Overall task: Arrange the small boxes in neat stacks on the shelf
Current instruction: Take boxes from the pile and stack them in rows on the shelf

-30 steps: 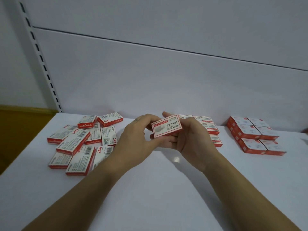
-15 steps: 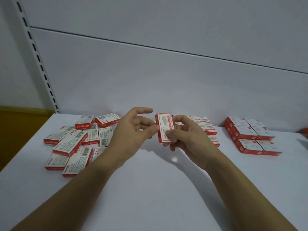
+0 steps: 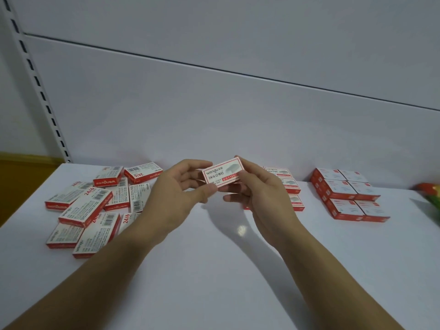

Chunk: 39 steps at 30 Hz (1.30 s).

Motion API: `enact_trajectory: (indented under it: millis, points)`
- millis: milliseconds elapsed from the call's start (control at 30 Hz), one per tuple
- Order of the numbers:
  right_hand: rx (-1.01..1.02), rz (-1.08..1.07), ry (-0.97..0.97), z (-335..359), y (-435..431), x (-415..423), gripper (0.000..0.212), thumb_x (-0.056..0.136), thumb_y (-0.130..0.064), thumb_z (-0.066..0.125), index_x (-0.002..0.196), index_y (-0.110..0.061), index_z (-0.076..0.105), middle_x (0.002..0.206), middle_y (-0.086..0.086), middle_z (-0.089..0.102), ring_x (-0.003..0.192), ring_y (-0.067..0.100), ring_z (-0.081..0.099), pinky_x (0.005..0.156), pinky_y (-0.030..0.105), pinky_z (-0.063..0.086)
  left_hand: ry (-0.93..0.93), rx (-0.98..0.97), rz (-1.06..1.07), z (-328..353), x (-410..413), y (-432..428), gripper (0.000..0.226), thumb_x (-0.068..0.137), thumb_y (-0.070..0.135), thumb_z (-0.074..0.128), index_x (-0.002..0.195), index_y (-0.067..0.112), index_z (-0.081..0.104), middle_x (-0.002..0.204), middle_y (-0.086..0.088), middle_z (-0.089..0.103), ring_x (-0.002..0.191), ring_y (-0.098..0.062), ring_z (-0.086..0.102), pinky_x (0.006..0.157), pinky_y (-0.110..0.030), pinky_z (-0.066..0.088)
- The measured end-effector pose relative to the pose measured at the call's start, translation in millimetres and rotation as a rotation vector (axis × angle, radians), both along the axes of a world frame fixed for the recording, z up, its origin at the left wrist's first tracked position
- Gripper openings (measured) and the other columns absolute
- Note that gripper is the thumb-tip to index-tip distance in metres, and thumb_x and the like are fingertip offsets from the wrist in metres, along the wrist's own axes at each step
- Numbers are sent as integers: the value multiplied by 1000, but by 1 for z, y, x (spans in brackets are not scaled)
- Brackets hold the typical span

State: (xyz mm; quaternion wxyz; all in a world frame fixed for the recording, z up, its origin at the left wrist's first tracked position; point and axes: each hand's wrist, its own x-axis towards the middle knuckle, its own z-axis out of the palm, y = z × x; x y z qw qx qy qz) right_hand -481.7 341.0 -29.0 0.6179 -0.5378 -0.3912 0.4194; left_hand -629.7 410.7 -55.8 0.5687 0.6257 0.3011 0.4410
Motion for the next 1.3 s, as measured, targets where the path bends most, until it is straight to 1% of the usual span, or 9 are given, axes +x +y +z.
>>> enact_trajectory:
  millis: [133, 233, 367, 467, 633, 733, 833, 1067, 1300]
  points:
    - [11, -45, -251, -1, -2, 8, 44, 91, 0, 57, 127, -24, 56, 104, 3, 70, 75, 20, 72, 62, 23, 54, -46, 18, 62, 2, 0, 2, 36, 83, -1, 67, 108, 26, 67, 93, 5, 74, 85, -17, 68, 66, -24, 57]
    - [48, -8, -680, 0, -4, 15, 56, 83, -7, 71, 129, -34, 54, 116, -8, 62, 80, 12, 68, 65, 21, 55, -62, 27, 76, 1, 3, 0, 36, 86, 2, 65, 109, 29, 66, 92, 7, 74, 83, -15, 68, 66, -23, 56]
    - [105, -78, -1164, 6, -5, 25, 45, 78, -15, 77, 120, -23, 63, 121, -8, 54, 90, 6, 60, 81, 25, 53, 5, 119, 88, 1, 8, -8, 39, 85, 3, 66, 107, 35, 64, 93, 8, 71, 77, -15, 65, 58, -12, 48]
    - [100, -35, -1368, 17, -11, 33, 42, 81, -18, 74, 122, -19, 63, 114, -5, 59, 91, 12, 59, 80, 29, 51, 101, 199, 106, -4, 11, -10, 42, 86, 12, 68, 110, 45, 59, 94, 12, 68, 77, -13, 65, 64, -12, 48]
    - [-93, -26, -1350, 29, -21, 66, 39, 85, -19, 70, 123, -23, 63, 113, -9, 60, 94, 9, 58, 80, 20, 44, 529, 473, 100, -21, 13, -14, 54, 84, 39, 66, 134, 38, 46, 105, 19, 57, 93, -1, 55, 84, -20, 47]
    - [-215, -9, -1292, 24, -23, 88, 35, 84, -18, 71, 116, -31, 65, 113, -11, 61, 93, 7, 59, 85, 27, 49, 731, 631, 89, -25, 15, -15, 52, 87, 46, 59, 135, 30, 48, 117, 10, 57, 109, -11, 52, 98, -35, 40]
    - [-295, 47, -1261, 17, -21, 91, 29, 82, -20, 72, 104, -38, 66, 111, -11, 63, 95, 8, 60, 87, 35, 51, 885, 779, 111, -26, 17, -16, 48, 90, 52, 49, 129, 26, 54, 122, 3, 58, 113, -21, 51, 96, -39, 37]
    - [-367, 31, -1379, 7, -12, 86, 28, 86, -26, 67, 113, -33, 67, 117, -6, 63, 92, 8, 46, 75, 24, 39, 950, 765, 75, -28, 16, -13, 52, 87, 57, 38, 128, 30, 54, 125, 7, 55, 117, -16, 46, 97, -34, 31]
    - [-434, 17, -1449, 5, -9, 82, 28, 86, -25, 64, 114, -30, 68, 117, -2, 59, 102, 14, 52, 73, 21, 32, 912, 738, 71, -30, 13, -11, 45, 90, 55, 44, 127, 31, 55, 122, 11, 56, 115, -13, 47, 98, -33, 32]
